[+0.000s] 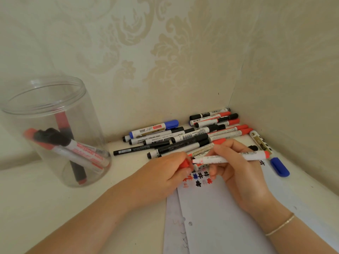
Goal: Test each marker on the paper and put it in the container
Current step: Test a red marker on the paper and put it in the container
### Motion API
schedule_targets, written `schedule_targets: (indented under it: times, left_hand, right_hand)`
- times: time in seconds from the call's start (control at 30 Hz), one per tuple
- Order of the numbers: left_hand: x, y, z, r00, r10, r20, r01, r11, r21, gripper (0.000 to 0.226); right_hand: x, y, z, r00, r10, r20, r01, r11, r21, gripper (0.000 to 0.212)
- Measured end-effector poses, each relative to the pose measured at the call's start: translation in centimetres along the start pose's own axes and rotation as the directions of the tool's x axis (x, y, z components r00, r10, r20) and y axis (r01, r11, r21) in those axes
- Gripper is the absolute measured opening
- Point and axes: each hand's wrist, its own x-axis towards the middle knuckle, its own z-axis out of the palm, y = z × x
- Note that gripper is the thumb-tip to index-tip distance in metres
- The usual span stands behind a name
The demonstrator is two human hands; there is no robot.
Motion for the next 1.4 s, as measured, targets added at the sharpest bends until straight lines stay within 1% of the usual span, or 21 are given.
schedule_targets:
  times: [0.07, 0.17, 0.2, 0.23, 0.3, 0.37, 0.43, 0.47, 0.5, 0.6, 0.7, 0.73, 0.77, 0.83, 0.93, 1.0, 1.07, 1.17, 1.3, 1.4]
  left_hand:
    - [0.0, 0.0, 0.0, 1.000, 0.011, -0.012, -0.011, 1.000, -0.003, 0.010]
    - [0.0, 0.0, 0.1, 0.999, 0.045, -0.029, -0.046, 0.999, -0.009, 0.005]
    - [0.0, 0.0, 0.1, 0.997, 0.066, -0.029, -0.067, 0.998, -0.006, 0.010]
    - [0.0, 0.0, 0.1, 0.995, 0.091, -0.028, -0.092, 0.996, -0.008, 0.014]
    - [-0.1, -0.1, 0.0, 0.993, 0.118, -0.026, -0.119, 0.992, -0.045, 0.008]
    - [-0.2, -0.3, -0.1, 0.991, 0.122, -0.056, -0.127, 0.987, -0.102, 0.009]
    - [-0.1, -0.4, -0.2, 0.991, 0.099, -0.087, -0.111, 0.983, -0.147, 0.015]
    - [-0.1, -0.4, -0.2, 0.991, 0.092, -0.098, -0.106, 0.983, -0.152, 0.019]
    - [-0.1, -0.3, -0.2, 0.991, 0.085, -0.103, -0.100, 0.983, -0.153, 0.022]
    - [-0.1, -0.3, -0.1, 0.992, 0.055, -0.111, -0.078, 0.974, -0.213, 0.025]
    - [-0.1, -0.3, -0.2, 0.991, -0.008, -0.131, -0.035, 0.946, -0.324, 0.027]
    - [-0.1, -0.4, -0.2, 0.987, -0.034, -0.156, -0.026, 0.930, -0.366, 0.029]
    - [-0.1, -0.4, -0.2, 0.978, -0.064, -0.198, -0.020, 0.918, -0.396, 0.036]
    - [-0.1, -0.5, -0.2, 0.946, -0.115, -0.303, -0.004, 0.931, -0.366, 0.052]
    - [-0.1, -0.2, -0.3, 0.914, -0.112, -0.390, 0.023, 0.974, -0.226, 0.053]
    - [-0.1, -0.1, -0.1, 0.899, -0.118, -0.422, 0.022, 0.974, -0.226, 0.051]
    - [0.1, 0.0, 0.1, 0.877, -0.127, -0.463, 0.020, 0.973, -0.230, 0.051]
    - [0.5, 0.3, 0.5, 0.845, -0.158, -0.512, 0.010, 0.960, -0.278, 0.052]
    - [1.0, 0.6, 1.1, 0.823, -0.177, -0.540, 0.009, 0.955, -0.298, 0.053]
    - [1.3, 0.6, 1.3, 0.801, -0.187, -0.569, 0.013, 0.955, -0.295, 0.055]
  right_hand:
    - [0.0, 0.1, 0.0, 1.000, -0.007, 0.009, 0.007, 1.000, -0.028, 0.016]
    - [-0.1, 0.3, -0.1, 1.000, 0.014, 0.007, -0.013, 0.996, -0.088, 0.027]
    - [-0.1, 0.4, -0.1, 1.000, 0.020, 0.009, -0.019, 0.992, -0.126, 0.029]
    - [-0.1, 0.5, -0.2, 0.999, 0.025, 0.022, -0.022, 0.986, -0.164, 0.029]
    - [-0.2, 0.5, -0.2, 0.997, 0.039, 0.073, -0.024, 0.981, -0.194, 0.031]
    - [-0.2, 0.3, -0.3, 0.990, 0.053, 0.128, -0.039, 0.993, -0.110, 0.043]
    - [-0.2, 0.1, -0.3, 0.987, 0.077, 0.142, -0.085, 0.995, 0.056, 0.052]
    - [-0.2, -0.1, -0.3, 0.989, 0.080, 0.123, -0.093, 0.990, 0.107, 0.052]
    - [-0.2, -0.1, -0.2, 0.994, 0.068, 0.090, -0.078, 0.990, 0.117, 0.046]
    - [-0.3, -0.4, 0.2, 1.000, -0.009, 0.015, 0.009, 1.000, 0.017, 0.023]
    - [-0.4, -0.5, 0.4, 0.998, -0.047, 0.040, 0.052, 0.992, -0.119, 0.022]
    - [-0.5, -0.5, 0.4, 0.997, -0.051, 0.059, 0.060, 0.985, -0.163, 0.022]
    - [-0.5, -0.4, 0.4, 0.995, -0.050, 0.082, 0.066, 0.976, -0.206, 0.021]
    - [-0.7, -0.1, 0.7, 0.991, -0.044, 0.125, 0.080, 0.949, -0.304, 0.019]
    - [-0.8, 0.6, 1.1, 0.983, -0.110, 0.146, 0.168, 0.862, -0.477, 0.021]
    - [-0.7, 0.9, 1.4, 0.970, -0.193, 0.146, 0.241, 0.803, -0.545, 0.027]
    - [-0.6, 1.0, 1.7, 0.958, -0.249, 0.139, 0.284, 0.779, -0.559, 0.030]
    - [-0.3, 1.0, 1.7, 0.946, -0.299, 0.125, 0.315, 0.760, -0.568, 0.026]
    - [-0.1, 0.9, 1.4, 0.952, -0.290, 0.101, 0.291, 0.743, -0.603, 0.026]
    - [-0.2, 0.6, 1.7, 0.960, -0.267, 0.084, 0.263, 0.761, -0.592, 0.027]
